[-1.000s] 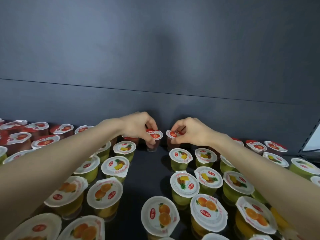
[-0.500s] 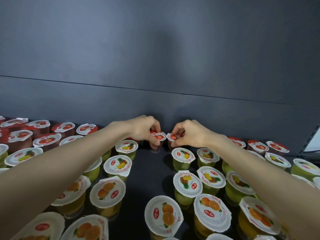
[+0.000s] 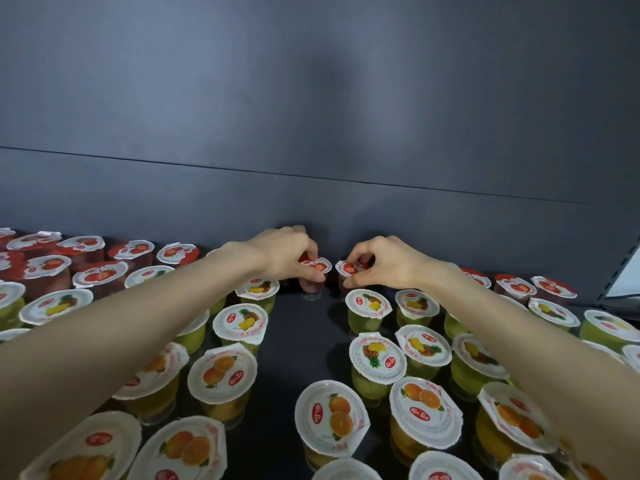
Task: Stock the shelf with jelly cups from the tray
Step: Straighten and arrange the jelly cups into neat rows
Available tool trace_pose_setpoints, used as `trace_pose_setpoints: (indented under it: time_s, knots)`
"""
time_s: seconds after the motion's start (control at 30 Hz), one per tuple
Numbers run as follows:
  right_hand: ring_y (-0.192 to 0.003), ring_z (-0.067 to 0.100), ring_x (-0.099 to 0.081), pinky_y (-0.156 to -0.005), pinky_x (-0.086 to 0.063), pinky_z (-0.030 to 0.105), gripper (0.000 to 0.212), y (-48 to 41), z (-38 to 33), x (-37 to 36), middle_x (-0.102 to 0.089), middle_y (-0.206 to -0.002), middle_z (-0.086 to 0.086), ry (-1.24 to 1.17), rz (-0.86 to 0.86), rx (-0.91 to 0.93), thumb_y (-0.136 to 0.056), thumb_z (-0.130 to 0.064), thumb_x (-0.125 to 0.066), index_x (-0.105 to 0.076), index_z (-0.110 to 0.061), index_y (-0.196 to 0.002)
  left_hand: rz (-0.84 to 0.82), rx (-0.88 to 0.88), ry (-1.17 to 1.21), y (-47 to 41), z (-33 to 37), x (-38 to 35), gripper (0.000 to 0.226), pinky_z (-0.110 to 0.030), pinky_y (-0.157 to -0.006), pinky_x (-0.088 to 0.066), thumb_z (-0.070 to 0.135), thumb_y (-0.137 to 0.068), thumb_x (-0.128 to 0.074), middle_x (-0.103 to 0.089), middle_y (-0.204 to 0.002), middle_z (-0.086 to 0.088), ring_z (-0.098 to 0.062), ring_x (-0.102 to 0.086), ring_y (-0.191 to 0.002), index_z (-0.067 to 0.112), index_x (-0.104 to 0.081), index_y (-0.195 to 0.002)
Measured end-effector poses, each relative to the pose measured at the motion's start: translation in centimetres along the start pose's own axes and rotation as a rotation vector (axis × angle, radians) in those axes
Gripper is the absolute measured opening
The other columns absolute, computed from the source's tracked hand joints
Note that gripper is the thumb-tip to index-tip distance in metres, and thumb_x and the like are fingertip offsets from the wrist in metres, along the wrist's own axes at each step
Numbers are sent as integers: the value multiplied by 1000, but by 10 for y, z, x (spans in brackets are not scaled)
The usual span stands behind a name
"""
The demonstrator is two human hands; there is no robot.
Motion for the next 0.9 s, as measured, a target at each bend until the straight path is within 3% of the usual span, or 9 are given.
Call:
trace_pose_setpoints:
  time_s: [0.2, 0.37, 0.43, 0.53, 0.63, 0.77, 0.9]
  knots:
    - [-95, 13, -56, -82, -45, 25, 39, 27, 2, 24, -59, -113, -1, 16, 131, -4, -85, -34, -68, -63, -13, -117, 58, -114, 153, 14, 17, 14, 30, -34, -83, -49, 44, -89, -58, -62, -95, 2, -13, -58, -90, 19, -67, -103]
    - [-109, 15, -56, -85, -47, 26, 33, 61, 15, 32, -59, -120, -1, 41, 124, -25, -87, -31, -67, -62, -18, -117, 42, -183, 349, 24, 49, 16, 25, -23, -74, -53, 39, -86, -65, -65, -94, 6, -3, -65, -71, 21, -67, -102]
    - [-109, 14, -56, -84, -46, 24, 34, 72, 21, 32, -60, -118, -3, 41, 94, -44, -86, -34, -67, -62, -21, -116, 12, -207, 342, 24, 63, 13, 33, -20, -79, -50, 41, -85, -65, -64, -104, 6, -1, -62, -83, 19, -65, -110]
    - [-104, 11, -56, -83, -45, 22, 39, 83, 27, 32, -60, -116, -6, 13, 40, -63, -85, -38, -68, -61, -21, -119, -93, -202, 301, 20, 78, 6, 45, -26, -89, -48, 46, -84, -64, -63, -115, 3, -12, -60, -102, 20, -60, -121]
    - [-102, 11, -58, -83, -47, 23, 43, 86, 28, 30, -62, -115, -6, -13, -1, -68, -84, -43, -67, -60, -21, -120, -189, -190, 280, 18, 85, -1, 45, -28, -89, -49, 48, -84, -64, -64, -115, 4, -14, -61, -101, 22, -58, -120]
    - [-94, 8, -59, -80, -49, 23, 42, 84, 29, 22, -61, -111, -8, -34, -75, -70, -81, -40, -71, -59, -25, -118, -221, -195, 301, 17, 90, -7, 41, -32, -80, -53, 42, -83, -67, -66, -109, 5, -13, -64, -86, 21, -58, -117]
    - [-92, 8, -57, -79, -48, 24, 42, 82, 30, 16, -59, -111, -9, -20, -88, -65, -80, -33, -74, -58, -26, -118, -199, -178, 326, 18, 88, -10, 46, -29, -81, -53, 37, -83, -69, -64, -113, 3, -15, -62, -92, 18, -56, -123]
Point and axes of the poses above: each hand's wrist, its own y-axis away from the middle knuckle, its own x-axis out of the back of the hand, z = x × y, the point moved 5 cm from there along -y, towards the middle knuckle
